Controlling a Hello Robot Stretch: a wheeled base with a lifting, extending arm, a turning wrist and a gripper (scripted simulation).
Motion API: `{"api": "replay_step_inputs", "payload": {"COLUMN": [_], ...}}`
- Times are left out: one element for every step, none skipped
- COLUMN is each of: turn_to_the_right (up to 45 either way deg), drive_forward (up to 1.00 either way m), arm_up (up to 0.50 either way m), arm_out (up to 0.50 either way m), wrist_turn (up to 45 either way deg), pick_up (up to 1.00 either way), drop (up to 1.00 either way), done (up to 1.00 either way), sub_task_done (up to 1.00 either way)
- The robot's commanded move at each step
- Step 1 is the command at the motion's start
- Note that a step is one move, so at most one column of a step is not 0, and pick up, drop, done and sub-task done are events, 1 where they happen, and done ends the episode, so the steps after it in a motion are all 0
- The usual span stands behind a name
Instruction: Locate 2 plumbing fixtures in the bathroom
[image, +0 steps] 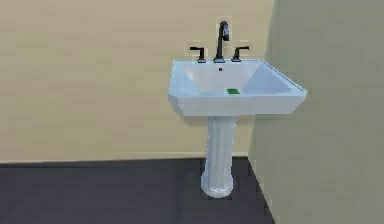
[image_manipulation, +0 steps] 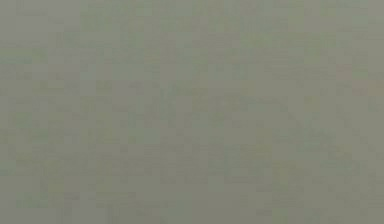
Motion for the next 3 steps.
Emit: {"api": "replay_step_inputs", "payload": {"turn_to_the_right": [0.0, 9.0, 0.0], "drive_forward": [0.1, 0.0, 0.0], "arm_up": [0.0, 0.0, 0.0], "arm_out": [0.0, 0.0, 0.0], "wrist_turn": [0.0, 0.0, 0.0], "pick_up": [0.0, 0.0, 0.0], "drop": [0.0, 0.0, 0.0], "done": [0.0, 0.0, 1.0], "sub_task_done": [0.0, 0.0, 0.0]}}
